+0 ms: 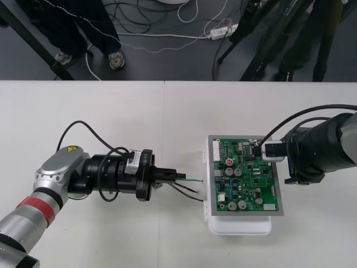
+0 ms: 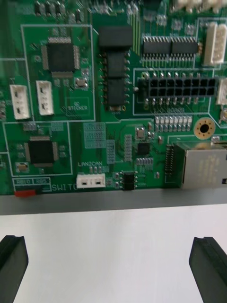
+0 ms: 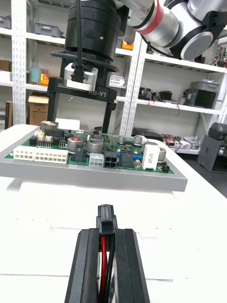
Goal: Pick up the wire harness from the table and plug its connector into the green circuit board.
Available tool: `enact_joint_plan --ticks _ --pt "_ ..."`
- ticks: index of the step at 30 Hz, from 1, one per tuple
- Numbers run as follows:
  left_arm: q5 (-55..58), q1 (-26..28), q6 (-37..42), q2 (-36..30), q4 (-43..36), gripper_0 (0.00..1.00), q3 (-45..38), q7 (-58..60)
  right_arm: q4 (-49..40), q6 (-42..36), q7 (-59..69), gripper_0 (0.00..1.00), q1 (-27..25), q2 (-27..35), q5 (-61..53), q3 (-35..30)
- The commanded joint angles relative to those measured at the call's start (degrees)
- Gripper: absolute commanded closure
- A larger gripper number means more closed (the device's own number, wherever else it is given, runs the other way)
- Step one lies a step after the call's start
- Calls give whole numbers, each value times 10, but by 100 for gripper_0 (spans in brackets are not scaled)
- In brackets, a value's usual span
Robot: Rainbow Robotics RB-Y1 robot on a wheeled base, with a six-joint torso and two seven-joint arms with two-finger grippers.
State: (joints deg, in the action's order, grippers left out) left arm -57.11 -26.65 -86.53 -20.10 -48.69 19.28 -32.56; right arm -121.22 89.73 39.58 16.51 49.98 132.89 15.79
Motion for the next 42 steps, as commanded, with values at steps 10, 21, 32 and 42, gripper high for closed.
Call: enact_joint_plan --ticks 10,21,32,42 --pt "-5 -31 -35 35 -4 100 8 -40 -22 3 -15 0 -15 1 32 33" --pt "-6 -42 -30 38 -3 100 20 -41 -22 3 -10 0 -24 1 29 44" --pt "-17 -45 -8 43 -4 100 27 -47 -22 3 -9 0 -24 0 23 54" --pt "-17 -31 32 43 -27 100 33 -30 -22 3 -12 0 -18 -8 19 57"
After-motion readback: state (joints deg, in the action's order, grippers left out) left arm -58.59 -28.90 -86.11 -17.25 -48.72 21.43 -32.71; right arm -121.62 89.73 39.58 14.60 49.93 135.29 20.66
